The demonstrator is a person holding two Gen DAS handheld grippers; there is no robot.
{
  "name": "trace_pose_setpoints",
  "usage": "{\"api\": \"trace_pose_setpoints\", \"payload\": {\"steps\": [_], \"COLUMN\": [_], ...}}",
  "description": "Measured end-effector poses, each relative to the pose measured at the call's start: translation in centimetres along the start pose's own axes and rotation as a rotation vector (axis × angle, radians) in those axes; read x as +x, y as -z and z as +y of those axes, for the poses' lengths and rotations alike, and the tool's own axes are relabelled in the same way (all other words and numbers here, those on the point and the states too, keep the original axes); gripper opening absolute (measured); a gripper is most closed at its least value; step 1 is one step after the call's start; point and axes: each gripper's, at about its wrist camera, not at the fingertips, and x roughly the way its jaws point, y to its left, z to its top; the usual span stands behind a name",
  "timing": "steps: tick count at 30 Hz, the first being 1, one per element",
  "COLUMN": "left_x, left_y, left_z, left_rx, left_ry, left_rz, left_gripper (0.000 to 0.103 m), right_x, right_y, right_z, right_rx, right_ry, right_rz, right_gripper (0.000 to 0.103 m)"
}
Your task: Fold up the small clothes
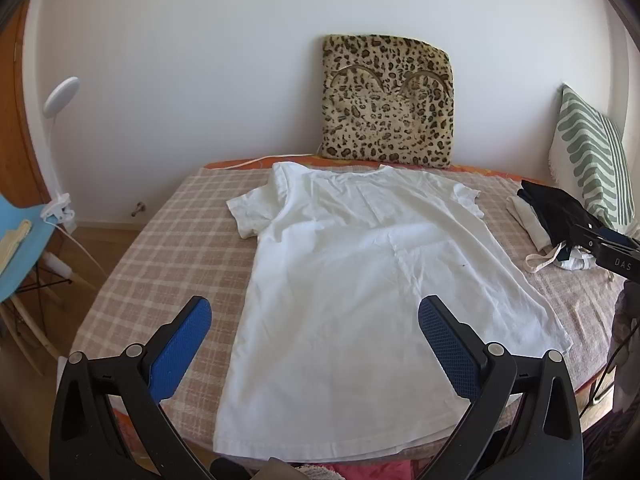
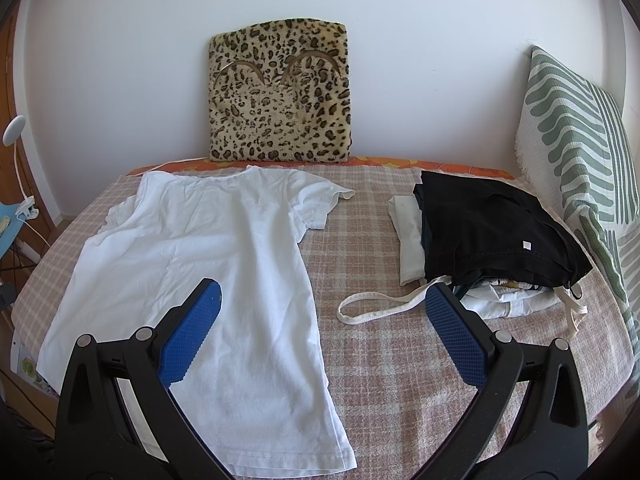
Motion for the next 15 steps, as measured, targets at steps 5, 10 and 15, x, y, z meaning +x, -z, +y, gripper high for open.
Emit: {"api": "trace_pose_setpoints", "payload": {"steps": [5,10,15], "left_x": [-0.05,-0.06,-0.06], "left_y": [-0.09,-0.01,0.09], "left_z": [0.02,0.0,-0.04], "left_rx": [0.001,0.001,0.001], "left_ry": [0.0,0.0,-0.001], "left_rz": [-0.001,-0.001,-0.002], "left_gripper": [0.103,0.103,0.103], "right_x": [-0.06,-0.03,-0.07], "right_y": [-0.01,-0.01,-0.01], "right_z": [0.0,0.04,0.03], "right_rx": [0.001,0.0,0.0], "right_ry": [0.0,0.001,0.001], "right_rz": [-0.001,-0.001,-0.001], "right_gripper": [0.103,0.103,0.103]}}
